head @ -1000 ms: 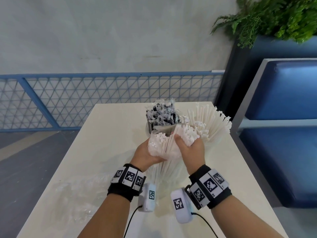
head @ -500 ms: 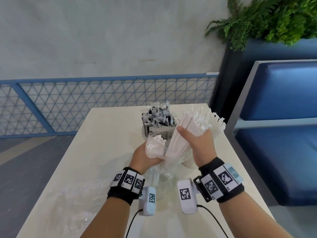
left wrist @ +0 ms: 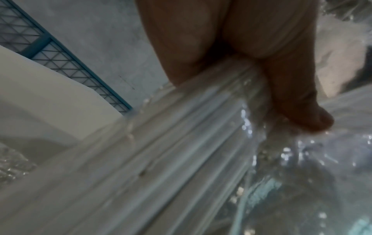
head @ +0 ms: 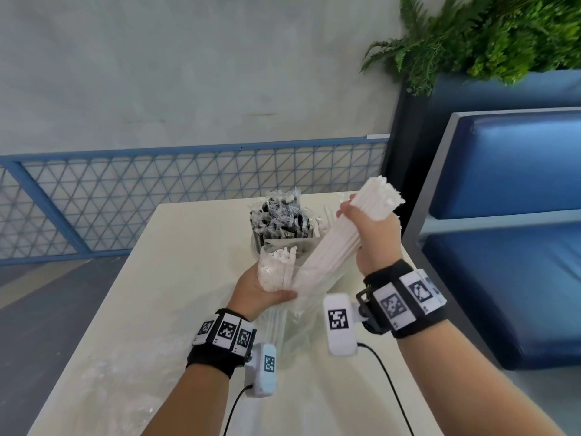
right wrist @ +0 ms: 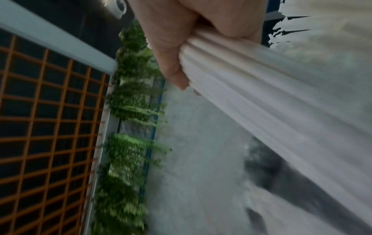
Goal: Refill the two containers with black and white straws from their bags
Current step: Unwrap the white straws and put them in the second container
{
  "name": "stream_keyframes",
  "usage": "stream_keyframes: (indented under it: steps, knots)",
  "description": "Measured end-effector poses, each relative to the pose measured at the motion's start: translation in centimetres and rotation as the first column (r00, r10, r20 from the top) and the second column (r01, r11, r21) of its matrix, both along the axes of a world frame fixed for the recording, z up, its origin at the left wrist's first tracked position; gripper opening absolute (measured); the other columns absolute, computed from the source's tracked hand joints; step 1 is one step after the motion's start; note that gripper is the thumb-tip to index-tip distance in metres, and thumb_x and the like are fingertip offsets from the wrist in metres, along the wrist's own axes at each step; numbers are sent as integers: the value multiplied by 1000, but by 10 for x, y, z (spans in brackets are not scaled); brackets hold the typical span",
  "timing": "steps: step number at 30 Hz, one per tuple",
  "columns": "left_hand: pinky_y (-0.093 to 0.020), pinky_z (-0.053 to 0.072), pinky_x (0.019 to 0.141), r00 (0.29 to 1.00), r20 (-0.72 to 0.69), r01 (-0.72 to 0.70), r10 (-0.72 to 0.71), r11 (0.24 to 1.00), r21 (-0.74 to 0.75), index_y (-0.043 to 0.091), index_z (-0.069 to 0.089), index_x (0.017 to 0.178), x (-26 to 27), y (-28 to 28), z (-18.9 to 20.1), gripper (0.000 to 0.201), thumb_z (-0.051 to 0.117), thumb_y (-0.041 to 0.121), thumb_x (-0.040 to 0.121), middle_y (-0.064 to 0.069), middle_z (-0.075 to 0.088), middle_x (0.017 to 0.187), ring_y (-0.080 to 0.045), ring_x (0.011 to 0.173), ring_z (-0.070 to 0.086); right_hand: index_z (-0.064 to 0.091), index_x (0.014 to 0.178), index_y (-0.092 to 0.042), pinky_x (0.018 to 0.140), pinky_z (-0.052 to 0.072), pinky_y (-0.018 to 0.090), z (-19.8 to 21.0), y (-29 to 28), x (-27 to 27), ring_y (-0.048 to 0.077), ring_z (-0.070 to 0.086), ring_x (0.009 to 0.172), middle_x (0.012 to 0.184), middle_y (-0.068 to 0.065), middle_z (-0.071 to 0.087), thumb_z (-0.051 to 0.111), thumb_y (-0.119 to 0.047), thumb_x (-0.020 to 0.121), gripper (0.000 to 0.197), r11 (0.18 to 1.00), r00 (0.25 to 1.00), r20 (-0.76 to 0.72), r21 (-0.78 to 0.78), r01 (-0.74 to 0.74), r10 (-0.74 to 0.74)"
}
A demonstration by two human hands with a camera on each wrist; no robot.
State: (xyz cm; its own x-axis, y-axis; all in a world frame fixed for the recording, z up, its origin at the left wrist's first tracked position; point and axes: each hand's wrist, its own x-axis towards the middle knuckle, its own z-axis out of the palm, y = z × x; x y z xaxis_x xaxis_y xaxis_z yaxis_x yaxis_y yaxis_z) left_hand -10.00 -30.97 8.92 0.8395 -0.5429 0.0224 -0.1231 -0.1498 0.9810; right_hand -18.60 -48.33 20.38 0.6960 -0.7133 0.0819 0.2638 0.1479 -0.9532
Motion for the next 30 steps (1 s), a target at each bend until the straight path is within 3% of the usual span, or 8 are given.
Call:
stream_keyframes:
  steps: [3,7,10,13,16,20,24,30]
  knots:
    - [-25,51,86,1000,7,3,-3,1000,14,26,60,97,2,0,0,61,91,20,45,8,69,98,-7,96,65,61,71,-9,65,51,33,12,-17,-1,22,59,75,77,7,59,67,-2,75,10,994,997,12,84,71,-72]
    - [-10,48,80,999,36,0,0,1000,2,35,58,98,4,1,0,66,87,31,40,27,69,91,13,92,61,60,72,-11,65,50,28,21,-36,-2,16,60,69,72,2,62,63,-3,80,12,967,989,63,228,116,-133]
    - [-16,46,78,999,43,2,-1,1000,-3,34,58,96,5,0,-1,61,89,13,48,16,68,91,13,86,61,60,76,-10,71,51,31,12,-33,1,16,61,72,76,3,62,64,-3,81,9,950,996,19,302,73,-82]
    - [-15,49,78,999,35,12,-11,1000,-23,32,59,97,3,-2,-2,64,84,34,38,11,67,98,5,90,63,60,90,-5,78,53,37,-7,-17,4,24,63,83,85,9,64,68,-1,77,16,942,1000,-16,334,7,-2]
    - [-9,49,75,999,32,14,-13,999,-30,34,58,96,2,-2,-1,66,81,39,35,13,66,98,10,87,63,61,85,-8,87,52,42,-22,-2,6,31,61,97,99,15,62,70,0,74,16,952,996,-73,304,-31,56]
    - [-8,49,70,999,38,4,-2,999,-42,30,59,97,3,-1,0,65,81,37,37,12,66,96,10,84,64,60,81,-7,78,53,36,-22,-2,9,25,62,82,84,9,63,66,3,77,13,934,1000,-18,357,3,3]
    - [-12,51,70,998,45,-38,38,999,-6,27,60,96,5,0,-2,55,87,22,48,11,67,95,-1,87,65,59,81,-7,73,53,33,-14,-13,6,21,62,76,78,6,62,62,4,79,12,924,997,28,378,59,-76]
    - [-9,50,63,995,25,-102,101,995,15,15,59,99,10,2,-6,46,80,-2,63,6,64,90,-9,85,61,56,75,-12,61,51,27,15,-40,-1,18,58,70,74,4,58,64,-4,78,12,961,975,53,191,201,-215]
